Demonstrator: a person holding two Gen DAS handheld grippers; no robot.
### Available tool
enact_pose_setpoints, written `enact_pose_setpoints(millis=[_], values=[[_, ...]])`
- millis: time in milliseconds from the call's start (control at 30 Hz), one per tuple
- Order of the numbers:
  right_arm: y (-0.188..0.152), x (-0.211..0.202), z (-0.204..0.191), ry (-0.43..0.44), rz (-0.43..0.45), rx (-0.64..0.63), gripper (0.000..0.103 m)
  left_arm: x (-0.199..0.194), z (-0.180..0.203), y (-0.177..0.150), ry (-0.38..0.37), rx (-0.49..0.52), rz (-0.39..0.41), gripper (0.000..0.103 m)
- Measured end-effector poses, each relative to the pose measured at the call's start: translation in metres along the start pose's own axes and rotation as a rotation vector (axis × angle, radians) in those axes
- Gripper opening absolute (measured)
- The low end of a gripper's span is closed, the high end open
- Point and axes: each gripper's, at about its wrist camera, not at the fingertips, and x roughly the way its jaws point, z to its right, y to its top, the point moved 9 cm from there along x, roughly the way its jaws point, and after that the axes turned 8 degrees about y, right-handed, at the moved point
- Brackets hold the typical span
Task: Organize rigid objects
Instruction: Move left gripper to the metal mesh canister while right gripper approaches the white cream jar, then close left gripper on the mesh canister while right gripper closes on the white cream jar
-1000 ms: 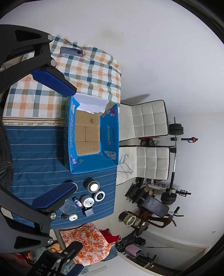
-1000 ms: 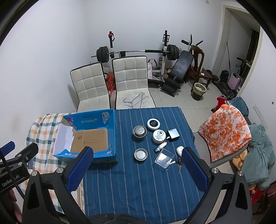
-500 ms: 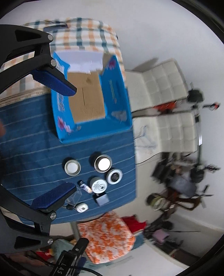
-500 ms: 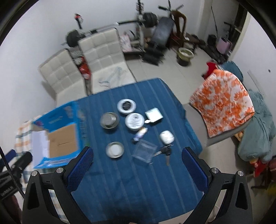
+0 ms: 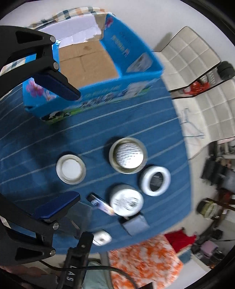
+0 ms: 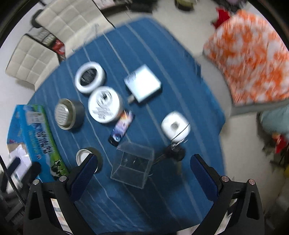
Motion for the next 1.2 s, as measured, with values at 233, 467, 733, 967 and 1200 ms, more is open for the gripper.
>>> enact_pose_setpoints(millis=[233,467,733,967,1200], values=[[-0.032,0.07,0.007,0.048,-0.12,0.126,0.093,0.027,0.002,-0.003,0.074,0.043,-0.034,0.103],[-0.041,0.077,0.008,-0.014,-0.128,0.013,0.072,0.028,0.002,0.013,0.079,0.031,-0.003,0.103],[-0.043,0.048,0.004,-0.024,-0.168,-0.095,0.076,0.024,0.007,0.041,0.036,0.019,0.026,0.103],[0.018,0.005,0.009,-0.022,-0.028,-0.047,0.08,0.04,0.011,0.075,-0.002,0.013,-0.008,0.103],[0.059,0.02,-0.017,-0.036,-0.061,-0.155,0.08,0.087,0.021,0.091,0.031,0.061,-0.067,0.103]])
